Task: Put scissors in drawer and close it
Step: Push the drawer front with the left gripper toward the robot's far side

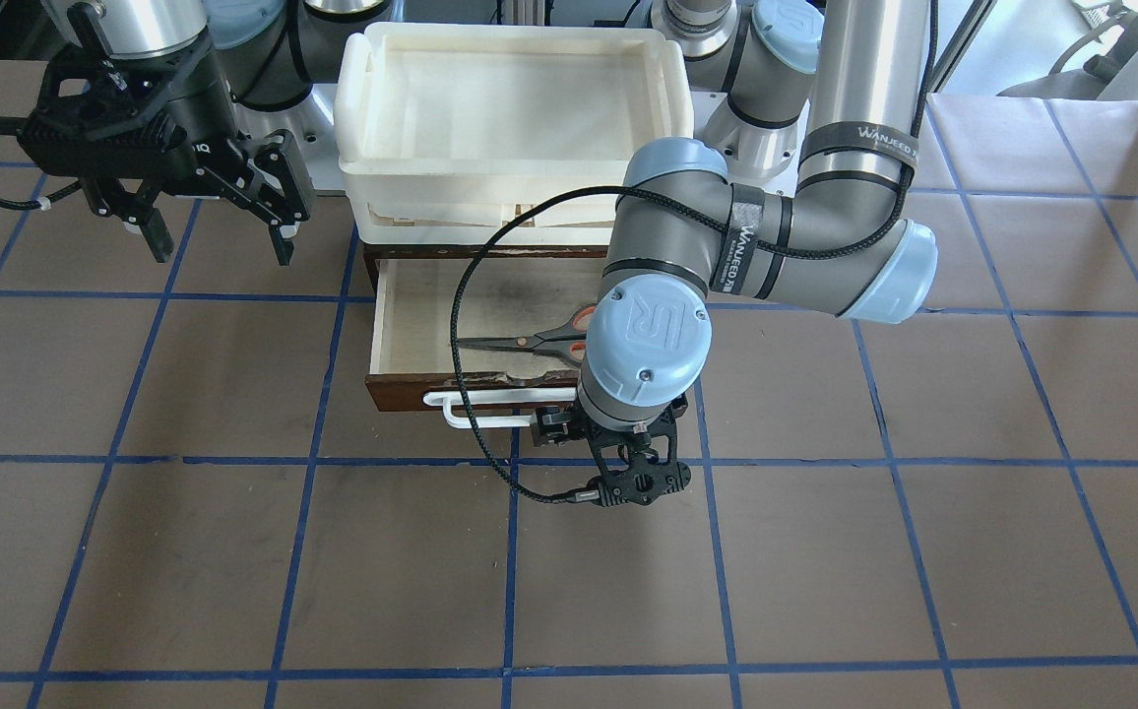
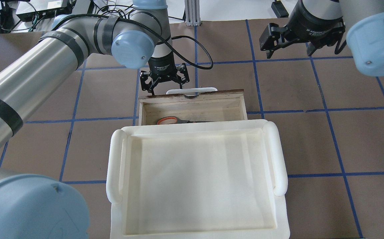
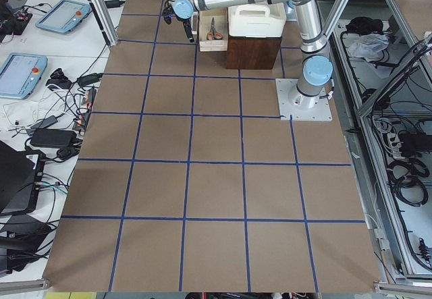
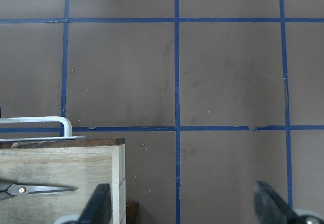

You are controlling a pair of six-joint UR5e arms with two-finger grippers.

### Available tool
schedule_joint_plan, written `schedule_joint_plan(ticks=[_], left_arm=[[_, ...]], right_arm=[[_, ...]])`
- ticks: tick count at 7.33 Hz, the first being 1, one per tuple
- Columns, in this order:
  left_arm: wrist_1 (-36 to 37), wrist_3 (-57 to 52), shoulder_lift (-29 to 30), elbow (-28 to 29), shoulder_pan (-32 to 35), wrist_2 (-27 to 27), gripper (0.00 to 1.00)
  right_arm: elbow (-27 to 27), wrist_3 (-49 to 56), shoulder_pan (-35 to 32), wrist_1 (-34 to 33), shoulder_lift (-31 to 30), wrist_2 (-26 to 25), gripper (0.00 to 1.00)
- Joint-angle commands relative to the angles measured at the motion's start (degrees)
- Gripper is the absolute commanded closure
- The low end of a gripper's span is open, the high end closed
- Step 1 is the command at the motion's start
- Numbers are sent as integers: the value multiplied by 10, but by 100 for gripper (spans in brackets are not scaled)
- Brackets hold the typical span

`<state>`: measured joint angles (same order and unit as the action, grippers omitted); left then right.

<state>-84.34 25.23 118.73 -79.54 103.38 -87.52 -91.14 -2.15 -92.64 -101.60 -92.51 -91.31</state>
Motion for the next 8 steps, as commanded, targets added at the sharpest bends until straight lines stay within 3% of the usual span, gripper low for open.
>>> schedule_joint_plan(ticks=[1, 8], left_arm=[[-20, 0, -4, -1, 1, 1, 0], [-78, 2, -23, -9, 2, 29, 0]], right_arm=[[0, 0, 0, 0, 1, 3, 0], [0, 0, 0, 2, 0, 2, 0]])
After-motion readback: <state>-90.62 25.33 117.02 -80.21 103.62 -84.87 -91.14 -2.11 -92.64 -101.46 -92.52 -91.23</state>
